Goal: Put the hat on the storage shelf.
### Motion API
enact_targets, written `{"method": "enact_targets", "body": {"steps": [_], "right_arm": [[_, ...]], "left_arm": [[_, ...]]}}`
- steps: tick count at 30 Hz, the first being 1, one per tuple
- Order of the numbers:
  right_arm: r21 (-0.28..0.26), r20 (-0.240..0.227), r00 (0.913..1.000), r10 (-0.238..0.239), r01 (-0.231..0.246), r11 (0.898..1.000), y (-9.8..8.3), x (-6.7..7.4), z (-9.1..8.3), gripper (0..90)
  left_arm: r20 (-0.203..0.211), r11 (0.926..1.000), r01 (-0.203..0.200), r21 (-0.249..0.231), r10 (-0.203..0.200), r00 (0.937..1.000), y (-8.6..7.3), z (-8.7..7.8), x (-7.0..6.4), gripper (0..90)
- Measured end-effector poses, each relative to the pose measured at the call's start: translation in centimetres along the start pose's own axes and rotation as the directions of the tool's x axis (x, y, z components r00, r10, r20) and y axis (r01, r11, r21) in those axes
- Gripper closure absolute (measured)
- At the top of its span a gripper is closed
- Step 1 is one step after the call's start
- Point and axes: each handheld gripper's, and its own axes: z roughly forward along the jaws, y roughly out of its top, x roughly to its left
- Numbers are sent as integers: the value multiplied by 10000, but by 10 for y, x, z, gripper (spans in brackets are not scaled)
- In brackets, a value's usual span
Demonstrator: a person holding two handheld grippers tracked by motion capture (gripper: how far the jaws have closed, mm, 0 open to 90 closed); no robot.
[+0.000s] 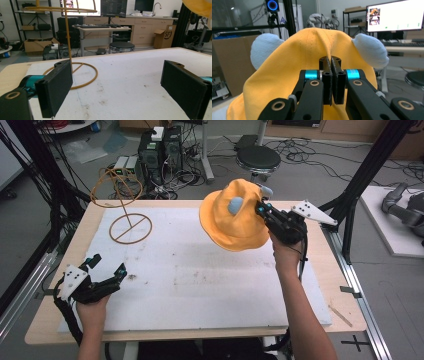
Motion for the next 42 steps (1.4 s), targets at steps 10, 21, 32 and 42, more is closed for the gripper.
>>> {"method": "enact_targets", "body": {"steps": [10,21,32,42], "right_arm": [[-134,-440,9985,-329,323,9994,27,33,53,894],[-212,-564,9974,-449,438,9988,45,64,110,894],[-119,-403,9973,-622,618,9980,57,88,167,895],[21,-414,9960,-795,797,9968,60,115,222,895]], "left_arm": [[-140,10000,-84,-11,83,9999,-1,-2,3,110],[-120,9996,-284,44,285,9995,-1,-1,2,110],[-27,9990,-448,75,449,9990,-2,1,0,110],[123,9985,-536,85,534,9985,-4,1,-3,110]]}}
